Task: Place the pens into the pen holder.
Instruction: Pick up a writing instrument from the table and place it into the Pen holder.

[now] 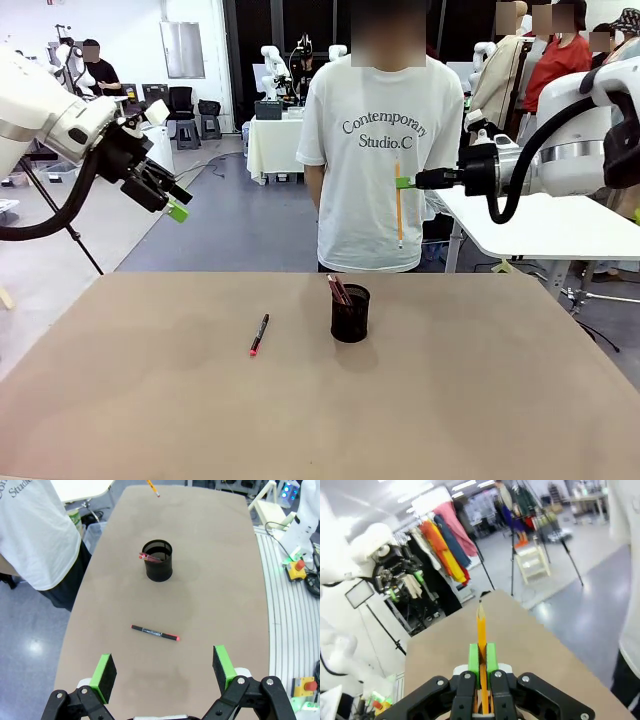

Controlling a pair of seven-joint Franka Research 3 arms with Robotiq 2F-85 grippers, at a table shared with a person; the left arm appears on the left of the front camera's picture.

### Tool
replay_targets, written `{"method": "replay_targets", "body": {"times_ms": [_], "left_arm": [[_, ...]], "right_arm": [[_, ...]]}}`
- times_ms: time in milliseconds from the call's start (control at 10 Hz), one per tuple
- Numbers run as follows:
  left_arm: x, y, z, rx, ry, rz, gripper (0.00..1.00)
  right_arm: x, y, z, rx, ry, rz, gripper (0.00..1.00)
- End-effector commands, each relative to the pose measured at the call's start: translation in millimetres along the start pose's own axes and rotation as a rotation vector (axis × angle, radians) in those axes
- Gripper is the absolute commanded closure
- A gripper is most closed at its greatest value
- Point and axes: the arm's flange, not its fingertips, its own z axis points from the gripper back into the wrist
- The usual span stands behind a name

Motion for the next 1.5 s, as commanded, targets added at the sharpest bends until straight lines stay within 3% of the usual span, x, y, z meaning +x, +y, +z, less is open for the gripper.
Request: {"method": "replay_targets", "body": {"times_ms": [0,200,400,800,1000,1100,1400], "left_arm": [[-1,-1,2,0.004,0.0,0.0,0.0],[-1,-1,2,0.004,0.0,0.0,0.0],[-1,-1,2,0.004,0.0,0.0,0.0],[-1,-1,2,0.004,0.0,0.0,0.0],[-1,-1,2,0.004,0.0,0.0,0.0],[-1,-1,2,0.004,0.0,0.0,0.0],[-1,-1,2,0.004,0.0,0.0,0.0]], "right_arm": [[-23,21,-14,0.093,-0.04,0.083,1.0],[-42,35,-35,0.12,-0.05,0.134,1.0],[-61,43,-53,0.12,-0.111,0.301,1.0],[-100,40,-85,0.064,-0.055,0.384,1.0],[-106,27,-89,0.044,-0.009,0.321,1.0],[-104,37,-82,0.09,-0.03,0.346,1.0],[-111,32,-83,0.076,-0.016,0.334,1.0]]}}
